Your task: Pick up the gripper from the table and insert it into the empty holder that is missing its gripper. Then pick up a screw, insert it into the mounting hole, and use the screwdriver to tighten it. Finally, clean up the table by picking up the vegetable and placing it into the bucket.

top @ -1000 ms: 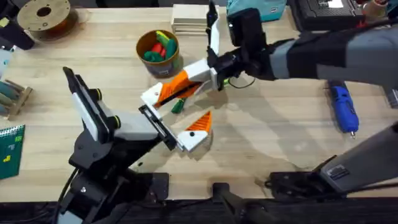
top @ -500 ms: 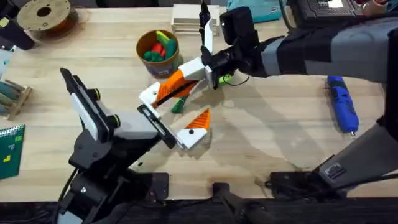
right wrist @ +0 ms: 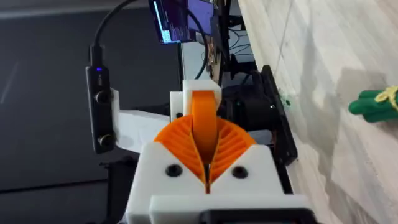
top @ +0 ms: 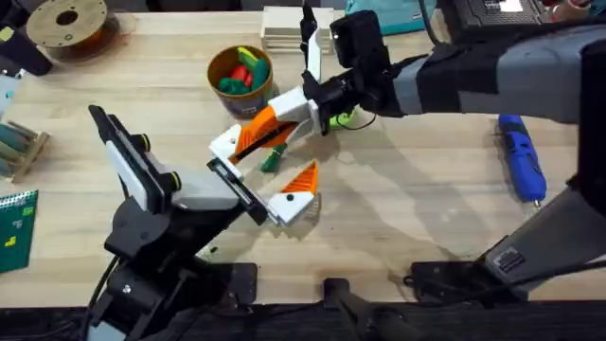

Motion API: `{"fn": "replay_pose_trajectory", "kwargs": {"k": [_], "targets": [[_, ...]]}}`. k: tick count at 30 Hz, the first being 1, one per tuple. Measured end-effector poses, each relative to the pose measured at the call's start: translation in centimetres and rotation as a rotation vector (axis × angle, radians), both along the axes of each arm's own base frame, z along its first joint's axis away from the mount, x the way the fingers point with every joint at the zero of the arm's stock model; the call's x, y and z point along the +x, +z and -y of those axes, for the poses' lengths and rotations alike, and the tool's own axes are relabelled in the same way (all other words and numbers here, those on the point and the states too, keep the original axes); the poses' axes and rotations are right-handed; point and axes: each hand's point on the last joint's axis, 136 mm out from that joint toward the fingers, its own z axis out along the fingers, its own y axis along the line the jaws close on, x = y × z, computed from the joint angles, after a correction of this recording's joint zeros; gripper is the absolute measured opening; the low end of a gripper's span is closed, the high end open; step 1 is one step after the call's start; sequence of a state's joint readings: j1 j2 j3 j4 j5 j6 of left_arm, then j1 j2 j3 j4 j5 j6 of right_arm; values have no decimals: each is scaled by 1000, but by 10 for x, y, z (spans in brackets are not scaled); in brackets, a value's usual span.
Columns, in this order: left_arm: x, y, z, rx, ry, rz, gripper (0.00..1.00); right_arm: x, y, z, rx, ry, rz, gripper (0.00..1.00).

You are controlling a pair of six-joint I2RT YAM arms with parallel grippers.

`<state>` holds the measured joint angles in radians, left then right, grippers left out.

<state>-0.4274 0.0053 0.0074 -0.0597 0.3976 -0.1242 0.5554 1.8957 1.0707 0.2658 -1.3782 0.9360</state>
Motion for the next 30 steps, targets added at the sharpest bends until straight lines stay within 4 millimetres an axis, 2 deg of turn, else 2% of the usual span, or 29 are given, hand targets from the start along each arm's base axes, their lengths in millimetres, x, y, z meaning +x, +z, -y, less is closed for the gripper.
{"fn": "replay_pose_trajectory", "kwargs": {"k": [14, 30], "targets": [[-10, 1, 8, 0, -74, 8, 987, -4, 3, 7, 27, 41, -36, 18], [-11, 1, 9, 2, -81, 11, 987, -4, 3, 7, 30, 45, -39, 18]]}}
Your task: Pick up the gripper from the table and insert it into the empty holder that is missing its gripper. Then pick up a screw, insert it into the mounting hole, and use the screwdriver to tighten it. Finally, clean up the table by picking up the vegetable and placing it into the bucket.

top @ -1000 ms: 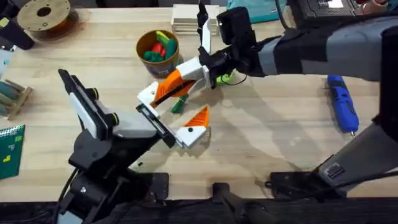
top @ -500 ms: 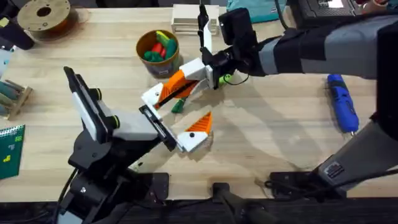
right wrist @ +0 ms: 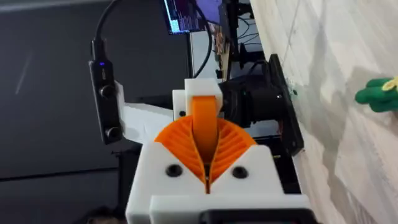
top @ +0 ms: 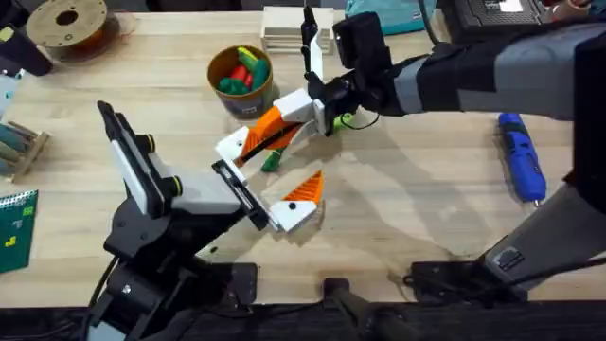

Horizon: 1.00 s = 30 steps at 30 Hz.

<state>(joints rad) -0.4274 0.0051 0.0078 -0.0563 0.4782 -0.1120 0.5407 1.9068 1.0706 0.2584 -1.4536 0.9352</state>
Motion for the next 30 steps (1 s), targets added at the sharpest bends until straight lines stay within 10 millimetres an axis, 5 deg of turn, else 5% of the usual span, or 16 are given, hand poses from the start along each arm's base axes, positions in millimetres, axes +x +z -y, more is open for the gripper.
{"fn": "replay_pose_trajectory", "kwargs": {"k": [11, 24, 30], "targets": [[0, 0, 0, 4, -2, 5, 987, -1, 1, 0, 3, 4, -3, 146], [-22, 1, 15, -3, -148, 2, 987, -7, 1, -4, 5, 24, 1, 769], [-22, 1, 15, -3, -152, 2, 987, 0, -2, -6, -5, -9, 25, 828]]}}
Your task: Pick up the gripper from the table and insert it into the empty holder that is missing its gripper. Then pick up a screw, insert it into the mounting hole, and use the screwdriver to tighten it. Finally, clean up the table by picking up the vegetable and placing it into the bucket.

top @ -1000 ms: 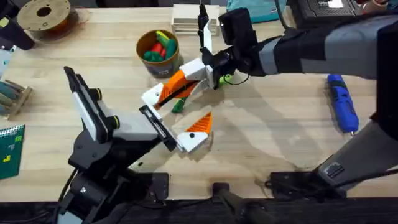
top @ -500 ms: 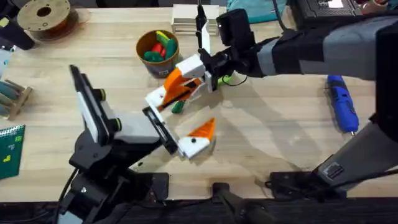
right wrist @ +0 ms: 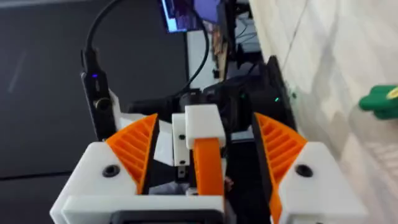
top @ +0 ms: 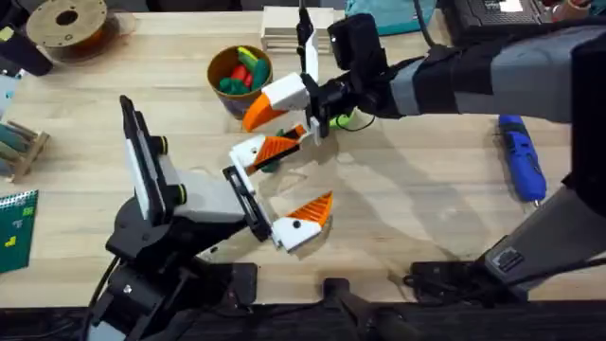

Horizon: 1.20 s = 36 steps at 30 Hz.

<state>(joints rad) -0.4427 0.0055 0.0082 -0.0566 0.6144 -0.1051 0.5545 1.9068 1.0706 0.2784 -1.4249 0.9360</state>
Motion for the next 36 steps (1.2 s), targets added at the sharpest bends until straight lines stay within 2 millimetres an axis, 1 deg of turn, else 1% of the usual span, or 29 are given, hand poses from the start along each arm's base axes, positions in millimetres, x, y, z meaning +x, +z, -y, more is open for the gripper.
{"fn": "replay_pose_trajectory", "kwargs": {"k": [3, 4, 9, 12, 15, 17, 19, 24, 27, 29, 31, 36], "targets": [[0, 0, 0, 0, -1, 0, 987, 19, 3, 1, 27, -61, 92, 833], [0, 0, 0, 0, -3, 0, 987, 43, 5, 9, 24, -141, 139, 833], [-1, 0, 0, 0, -3, 0, 987, 86, 12, 27, 9, -284, 221, 836], [-1, 0, 0, 0, -3, 0, 988, 107, 25, 41, -11, -371, 276, 836], [-1, 0, 0, 0, -4, 0, 987, 120, 36, 56, -64, -447, 313, 837], [-1, 0, 0, 0, -3, 0, 986, 126, 38, 65, -136, -489, 331, 837], [-1, 0, 0, 0, -4, 0, 986, 128, 33, 73, -227, -518, 354, 837], [-1, 0, 0, 0, -4, 0, 986, 128, 10, 100, -563, -546, 474, 838], [-1, 0, 0, 0, -4, 0, 986, 130, -2, 114, -774, -532, 618, 840], [-1, 0, 0, 0, -3, 0, 986, 133, -6, 119, -882, -521, 725, 841], [-1, 0, 0, 0, -4, 0, 986, 133, -10, 119, -952, -506, 803, 841], [-1, 0, 0, 0, -3, 0, 987, 127, -14, 116, -1039, -461, 901, 841]]}}
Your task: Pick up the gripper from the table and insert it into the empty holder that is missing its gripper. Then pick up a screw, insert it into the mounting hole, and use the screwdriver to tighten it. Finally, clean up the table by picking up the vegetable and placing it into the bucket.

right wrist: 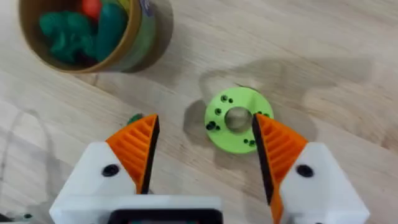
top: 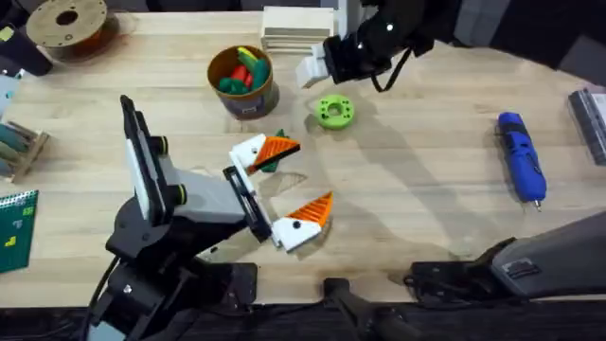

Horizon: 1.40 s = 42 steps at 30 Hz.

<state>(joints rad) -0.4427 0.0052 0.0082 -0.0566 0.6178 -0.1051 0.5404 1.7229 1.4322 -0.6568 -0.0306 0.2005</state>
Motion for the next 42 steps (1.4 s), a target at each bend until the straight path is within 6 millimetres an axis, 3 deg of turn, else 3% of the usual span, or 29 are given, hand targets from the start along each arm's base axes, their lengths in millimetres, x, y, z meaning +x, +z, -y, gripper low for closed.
{"fn": "replay_pose_trajectory", "kwargs": {"k": [3, 7, 11, 15, 18, 24, 27, 42], "targets": [[0, 0, 0, 0, 0, 0, 987, -5, -4, 3, -40, 5, -7, 833], [0, 0, 0, 0, 0, 0, 987, -17, -10, 5, -88, 21, -38, 732], [0, 0, 0, 0, 0, 0, 987, -30, -15, -3, -124, 77, -52, 620], [0, 0, 0, 0, 0, 0, 987, -35, -31, -12, -178, 138, -60, 598], [0, 0, 0, 0, 0, 0, 987, -33, -47, -13, -231, 154, -70, 585], [0, 0, 0, 0, 0, 0, 987, -30, -66, -8, -286, 149, -89, 460], [0, 0, 0, 0, 0, 0, 987, -26, -69, -9, -291, 145, -81, 399], [0, 0, 0, 0, 0, 0, 987, -19, -85, -13, -295, 145, -82, 321]]}}
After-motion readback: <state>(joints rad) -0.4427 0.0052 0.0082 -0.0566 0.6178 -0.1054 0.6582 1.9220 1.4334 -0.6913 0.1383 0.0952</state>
